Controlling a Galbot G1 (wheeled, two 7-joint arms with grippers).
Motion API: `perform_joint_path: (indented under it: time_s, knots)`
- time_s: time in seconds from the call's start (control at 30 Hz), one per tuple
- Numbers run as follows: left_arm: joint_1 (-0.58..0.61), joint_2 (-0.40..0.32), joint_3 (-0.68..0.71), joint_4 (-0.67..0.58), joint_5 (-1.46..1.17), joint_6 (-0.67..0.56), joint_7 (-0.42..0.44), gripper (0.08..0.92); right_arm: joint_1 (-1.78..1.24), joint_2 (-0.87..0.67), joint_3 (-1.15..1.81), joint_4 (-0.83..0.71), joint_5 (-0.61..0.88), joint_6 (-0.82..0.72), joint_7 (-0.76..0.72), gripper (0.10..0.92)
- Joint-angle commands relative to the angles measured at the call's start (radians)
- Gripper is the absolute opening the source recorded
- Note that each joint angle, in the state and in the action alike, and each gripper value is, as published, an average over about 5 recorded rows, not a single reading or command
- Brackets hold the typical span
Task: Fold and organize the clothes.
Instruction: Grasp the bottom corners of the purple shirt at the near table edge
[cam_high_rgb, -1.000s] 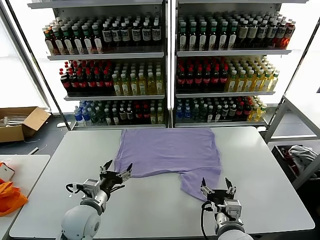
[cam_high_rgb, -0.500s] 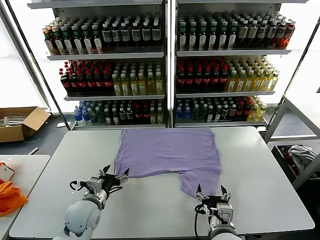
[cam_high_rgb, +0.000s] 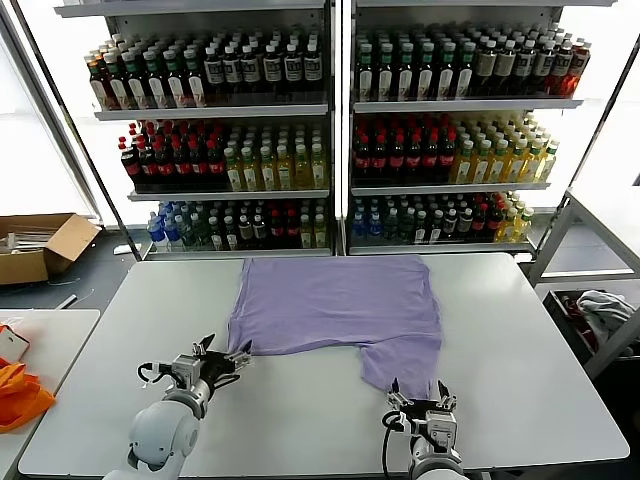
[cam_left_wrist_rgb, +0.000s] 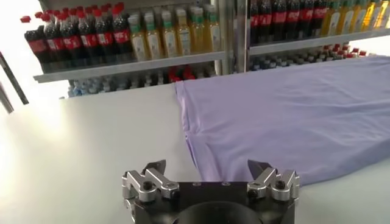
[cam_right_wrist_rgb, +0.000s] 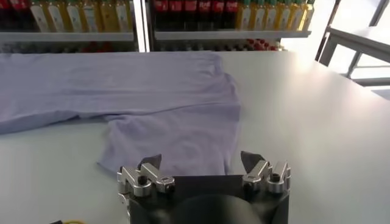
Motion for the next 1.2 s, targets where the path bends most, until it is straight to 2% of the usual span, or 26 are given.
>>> perform_joint_path:
  time_s: [0.03, 0.2, 0.37, 0.67, 0.97, 1.07, 1.2]
  knots:
    - [-0.003, 0.002, 0.003, 0.014, 0.005, 0.0, -0.001, 0.823, 0.0, 0.003, -0.002, -0.008, 0.013, 0.0, 0.008, 0.823]
    - [0.016, 0.004, 0.01, -0.022, -0.002, 0.017, -0.001, 0.823, -0.001, 0.0, -0.004, -0.014, 0.021, -0.001, 0.009, 0.811]
    - [0.027, 0.007, 0.017, -0.043, 0.002, 0.03, -0.001, 0.801, -0.006, 0.0, -0.007, -0.017, 0.063, 0.0, 0.015, 0.689]
    - [0.044, 0.007, 0.034, -0.045, 0.011, 0.038, -0.001, 0.559, -0.014, 0.002, -0.001, -0.024, 0.114, 0.001, 0.017, 0.429]
    - [0.056, -0.003, 0.054, -0.046, 0.025, 0.037, 0.007, 0.299, -0.024, 0.004, 0.005, -0.003, 0.085, 0.003, -0.014, 0.169]
    - [0.057, -0.008, 0.055, -0.045, 0.029, 0.033, 0.008, 0.212, -0.024, 0.002, 0.009, 0.016, 0.074, 0.004, -0.023, 0.115]
    - [0.059, -0.013, 0.052, -0.057, 0.031, 0.026, 0.007, 0.11, -0.019, 0.001, 0.011, 0.047, 0.043, 0.006, -0.036, 0.108]
